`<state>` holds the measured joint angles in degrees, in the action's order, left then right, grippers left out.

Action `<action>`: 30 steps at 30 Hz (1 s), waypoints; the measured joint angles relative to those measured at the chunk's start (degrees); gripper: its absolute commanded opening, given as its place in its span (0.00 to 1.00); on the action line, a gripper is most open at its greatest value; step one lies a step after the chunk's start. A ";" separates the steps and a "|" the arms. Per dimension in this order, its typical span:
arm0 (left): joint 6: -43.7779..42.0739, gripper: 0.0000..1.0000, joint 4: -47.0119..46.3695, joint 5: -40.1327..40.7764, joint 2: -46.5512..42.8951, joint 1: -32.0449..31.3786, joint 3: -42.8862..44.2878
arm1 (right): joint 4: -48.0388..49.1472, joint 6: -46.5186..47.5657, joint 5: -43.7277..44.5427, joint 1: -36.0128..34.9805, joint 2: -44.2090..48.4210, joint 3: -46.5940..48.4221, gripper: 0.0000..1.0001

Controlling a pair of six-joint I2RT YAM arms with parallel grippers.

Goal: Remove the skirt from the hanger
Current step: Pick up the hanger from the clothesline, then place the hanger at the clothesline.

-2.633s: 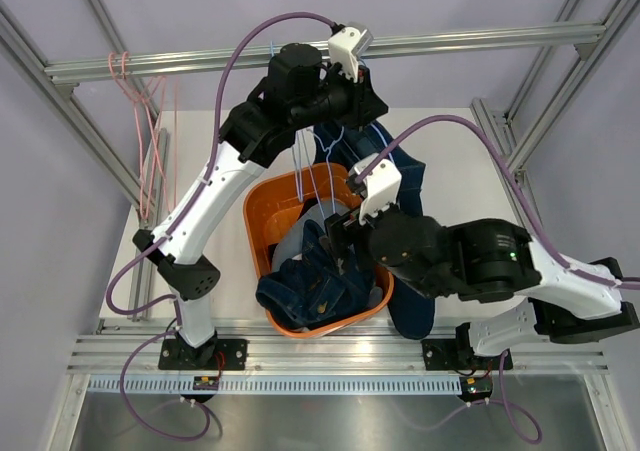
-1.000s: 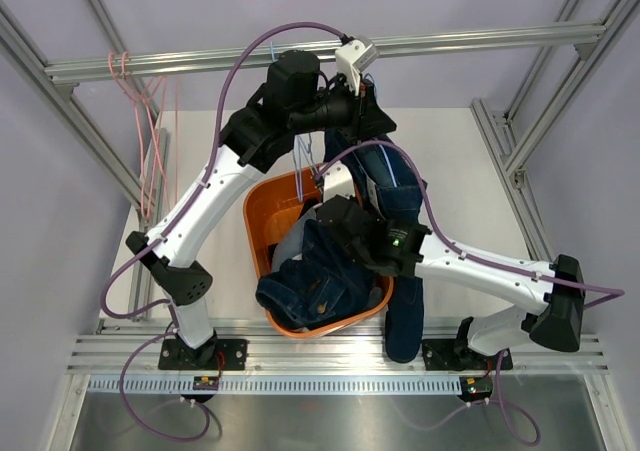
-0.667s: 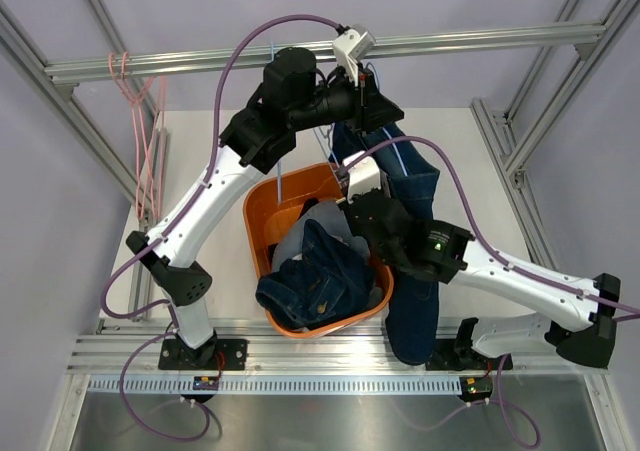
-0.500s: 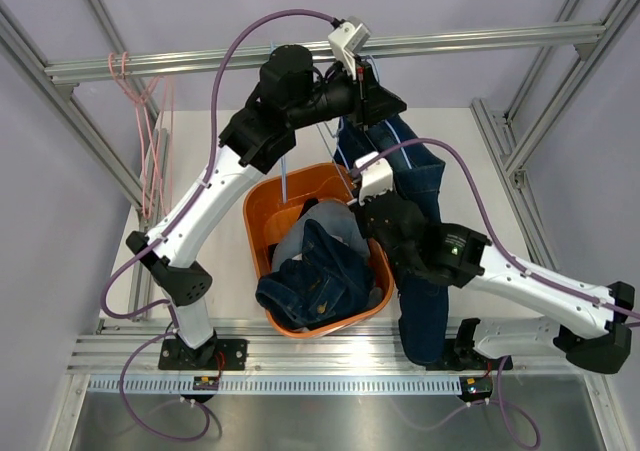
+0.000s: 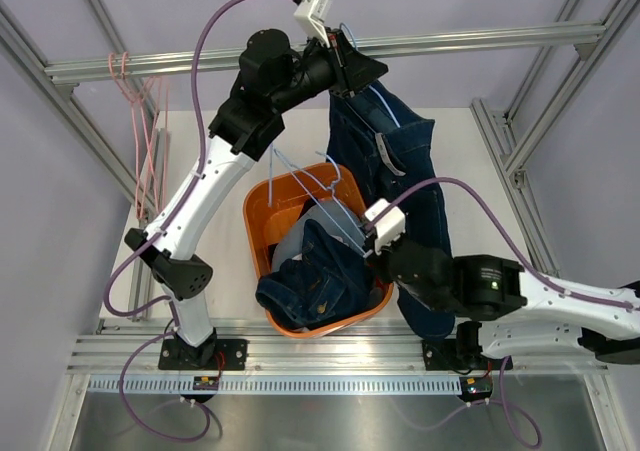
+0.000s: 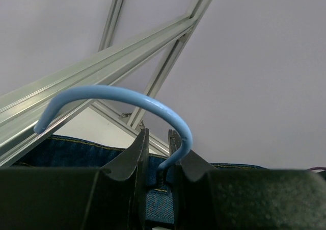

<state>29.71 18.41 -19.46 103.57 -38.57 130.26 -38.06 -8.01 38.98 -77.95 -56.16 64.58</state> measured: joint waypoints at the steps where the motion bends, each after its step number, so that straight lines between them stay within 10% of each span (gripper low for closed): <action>1: 0.09 0.00 0.22 0.26 0.26 0.00 0.00 | -1.40 -1.07 0.46 -1.64 0.96 0.48 0.00; 30: -7.19 0.00 7.23 7.06 -7.02 6.80 -19.08 | -24.17 -10.64 9.38 -11.19 17.97 29.09 0.00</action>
<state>22.52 25.65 -12.40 96.55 -31.77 111.18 -62.24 -18.65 48.36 -89.14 -38.20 93.67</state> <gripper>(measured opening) 0.199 0.022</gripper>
